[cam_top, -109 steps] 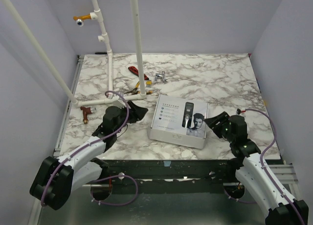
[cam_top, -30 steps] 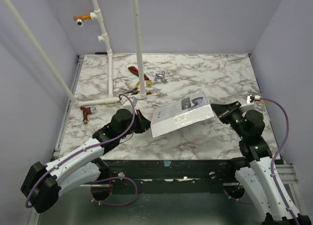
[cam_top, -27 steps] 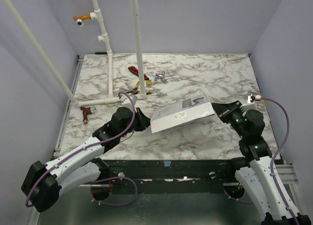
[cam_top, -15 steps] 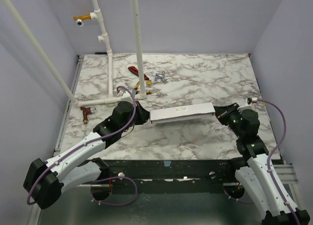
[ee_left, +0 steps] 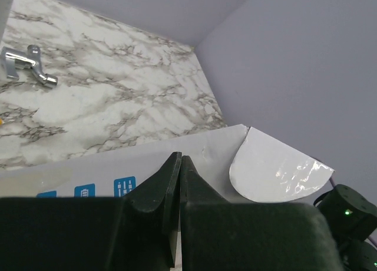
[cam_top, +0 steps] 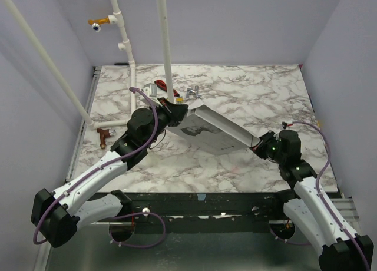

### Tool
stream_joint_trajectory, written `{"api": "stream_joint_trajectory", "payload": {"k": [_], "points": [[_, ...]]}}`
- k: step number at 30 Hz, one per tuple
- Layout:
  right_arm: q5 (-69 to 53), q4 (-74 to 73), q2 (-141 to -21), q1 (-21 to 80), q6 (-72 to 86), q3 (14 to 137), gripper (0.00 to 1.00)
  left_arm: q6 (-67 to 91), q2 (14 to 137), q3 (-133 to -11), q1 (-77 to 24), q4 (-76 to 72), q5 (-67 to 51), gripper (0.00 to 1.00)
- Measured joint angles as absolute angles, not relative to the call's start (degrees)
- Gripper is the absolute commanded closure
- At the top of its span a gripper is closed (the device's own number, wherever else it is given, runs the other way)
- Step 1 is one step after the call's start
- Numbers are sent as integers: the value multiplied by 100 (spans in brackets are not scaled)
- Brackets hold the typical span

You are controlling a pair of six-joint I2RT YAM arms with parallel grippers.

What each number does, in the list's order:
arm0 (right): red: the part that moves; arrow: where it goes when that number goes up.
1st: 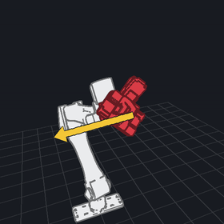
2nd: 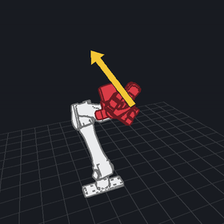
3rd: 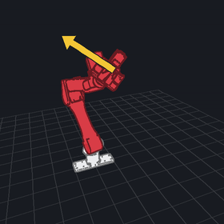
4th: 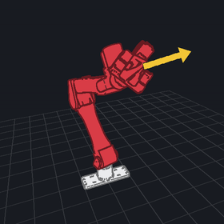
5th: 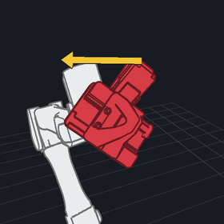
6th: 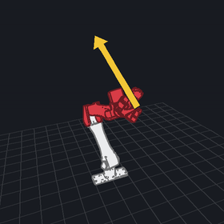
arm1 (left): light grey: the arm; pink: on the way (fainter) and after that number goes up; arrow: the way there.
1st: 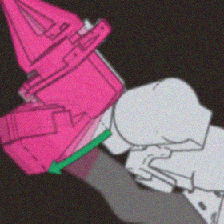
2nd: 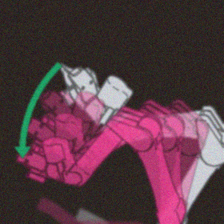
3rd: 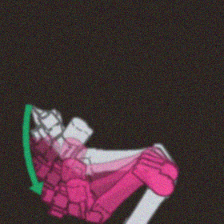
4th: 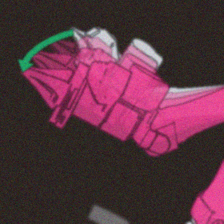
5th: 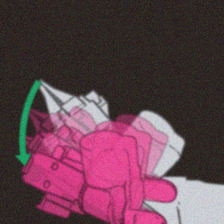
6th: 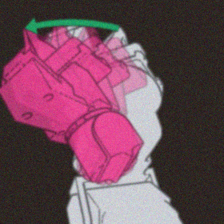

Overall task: Sort the hair-cutting tools
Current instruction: Close the storage box at the center of the board.

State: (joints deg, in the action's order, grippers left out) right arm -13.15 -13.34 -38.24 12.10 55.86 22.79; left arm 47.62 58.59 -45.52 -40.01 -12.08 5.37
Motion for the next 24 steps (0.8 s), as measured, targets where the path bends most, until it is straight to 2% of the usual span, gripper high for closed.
{"api": "stream_joint_trajectory", "payload": {"k": [11, 24], "points": [[-1601, -1361, -3929, 1234, 5537, 2222, 99, 4976, 5865, -4224, -4027, -1973, 381, 96], [-1594, -1487, -3887, 1245, 5415, 2346, 99, 5120, 5245, -3529, -4064, -2191, 368, 96]]}}
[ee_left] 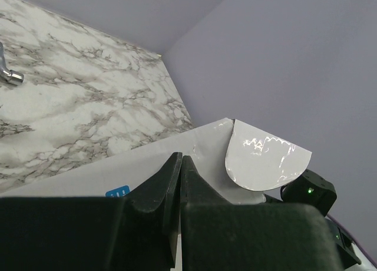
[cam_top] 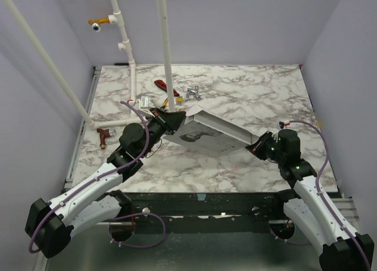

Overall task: Sort the hair-cutting tools
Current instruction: Close the storage box at the center of the board.

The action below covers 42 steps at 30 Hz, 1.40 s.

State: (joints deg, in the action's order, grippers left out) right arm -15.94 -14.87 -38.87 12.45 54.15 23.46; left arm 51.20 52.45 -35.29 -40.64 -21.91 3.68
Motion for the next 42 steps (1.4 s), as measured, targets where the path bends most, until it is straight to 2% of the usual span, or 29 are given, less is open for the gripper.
{"api": "stream_joint_trajectory", "payload": {"k": [17, 31, 42], "points": [[-1240, -1505, -3883, 1223, 5258, 2394, 99, 5205, 4899, -2541, -4060, -2434, 812, 96], [-998, -1350, -3806, 1162, 5175, 2397, 99, 5155, 5201, -1721, -4075, -1605, 871, 95], [-701, -2246, -3214, 1278, 5033, 2797, 72, 5146, 4313, -1712, -4213, -526, 847, 74]]}}
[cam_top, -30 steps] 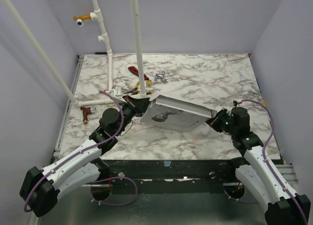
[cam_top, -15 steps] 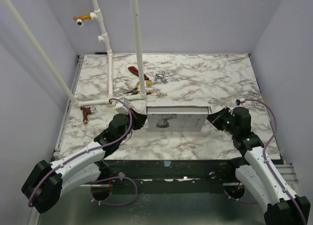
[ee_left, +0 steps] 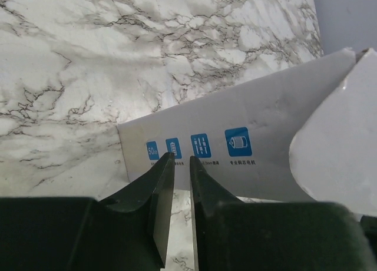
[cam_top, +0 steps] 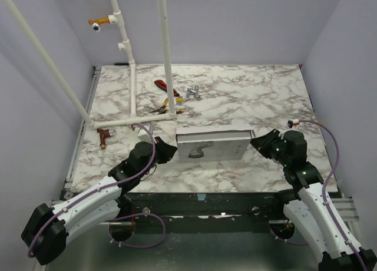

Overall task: Sort the hair-cutting tools
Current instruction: Close the storage box at the center of the board.

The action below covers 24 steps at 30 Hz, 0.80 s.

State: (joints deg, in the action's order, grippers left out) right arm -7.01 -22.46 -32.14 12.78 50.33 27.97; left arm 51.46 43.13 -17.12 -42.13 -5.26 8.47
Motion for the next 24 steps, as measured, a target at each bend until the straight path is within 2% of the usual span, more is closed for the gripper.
{"api": "stream_joint_trajectory", "payload": {"k": [9, 11, 16, 24], "points": [[-357, -3024, -3151, 1317, 4847, 3433, 56, 5057, 3739, -1789, -4099, 364, 1009, 52], [-268, -3210, -3094, 1317, 4772, 3594, 50, 5043, 3647, -1852, -4080, 622, 1096, 46], [-115, -3503, -2842, 1317, 4416, 4040, 43, 4947, 2998, -1981, -4056, 1256, 1339, 29], [-261, -3358, -2875, 1317, 3802, 4241, 44, 4615, 2187, -2213, -4023, 1658, 1544, 25]]}}
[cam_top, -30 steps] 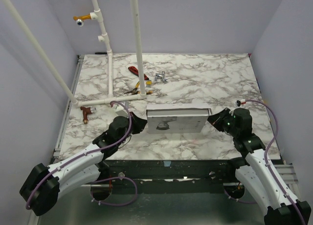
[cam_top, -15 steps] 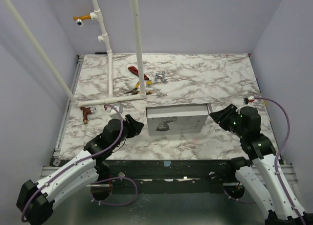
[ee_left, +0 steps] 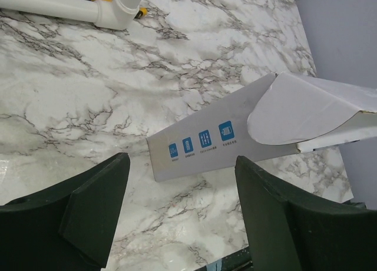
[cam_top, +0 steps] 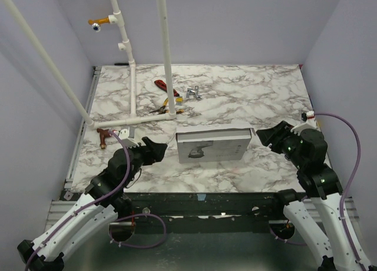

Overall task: Sort the hair-cutting tools
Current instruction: Close the storage box at the center of the board.

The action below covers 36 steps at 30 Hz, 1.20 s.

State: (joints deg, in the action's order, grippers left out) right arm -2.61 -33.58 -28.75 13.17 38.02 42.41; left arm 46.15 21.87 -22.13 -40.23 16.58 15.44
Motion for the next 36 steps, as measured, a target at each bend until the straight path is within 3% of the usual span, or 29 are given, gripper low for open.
{"api": "stream_joint_trajectory", "payload": {"k": [9, 22, 36], "points": [[-762, -3234, -2991, 1317, 3393, 4241, 43, 4311, 2231, -2510, -4018, 1817, 1433, 15], [-985, -3068, -3758, 1319, 3063, 4276, 48, 3758, 2281, -2847, -4012, 1844, 1114, 16], [-1046, -2495, -4016, 1334, 2926, 4399, 76, 3291, 2786, -3162, -3970, 1767, 709, 18]]}}
